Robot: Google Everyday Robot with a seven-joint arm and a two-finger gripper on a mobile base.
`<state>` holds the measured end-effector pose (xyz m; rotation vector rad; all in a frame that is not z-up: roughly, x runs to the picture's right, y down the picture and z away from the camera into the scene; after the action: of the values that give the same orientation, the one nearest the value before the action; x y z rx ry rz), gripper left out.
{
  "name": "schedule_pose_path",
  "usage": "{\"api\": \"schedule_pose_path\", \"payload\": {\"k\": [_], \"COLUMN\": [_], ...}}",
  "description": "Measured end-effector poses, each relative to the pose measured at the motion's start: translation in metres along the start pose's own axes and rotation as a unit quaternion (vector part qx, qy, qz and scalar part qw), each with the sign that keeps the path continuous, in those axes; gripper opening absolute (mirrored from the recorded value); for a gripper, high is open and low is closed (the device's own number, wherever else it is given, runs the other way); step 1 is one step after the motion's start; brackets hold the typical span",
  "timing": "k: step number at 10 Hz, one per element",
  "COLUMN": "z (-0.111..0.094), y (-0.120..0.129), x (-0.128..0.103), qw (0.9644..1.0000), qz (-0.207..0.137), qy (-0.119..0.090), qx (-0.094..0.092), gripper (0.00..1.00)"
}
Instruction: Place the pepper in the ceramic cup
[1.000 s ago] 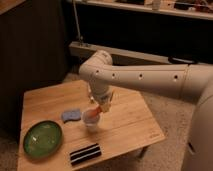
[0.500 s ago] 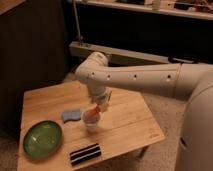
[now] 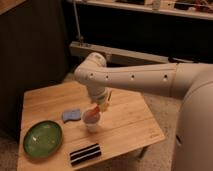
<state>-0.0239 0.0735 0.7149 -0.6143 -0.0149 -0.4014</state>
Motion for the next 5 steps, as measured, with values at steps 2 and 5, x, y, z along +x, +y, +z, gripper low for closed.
{"api": "schedule_pose_path", "payload": {"k": [2,5], "z": [-0.0003,-0.0016], "y": [-0.0019,-0.0041], "x": [-0.0015,-0.0028], "qw": [1.0000,1.0000], "qz": [0.002,0.000], "qy": [-0.003,-0.006], "qx": [0.000,0.000], "gripper": [0.80,0.80]}}
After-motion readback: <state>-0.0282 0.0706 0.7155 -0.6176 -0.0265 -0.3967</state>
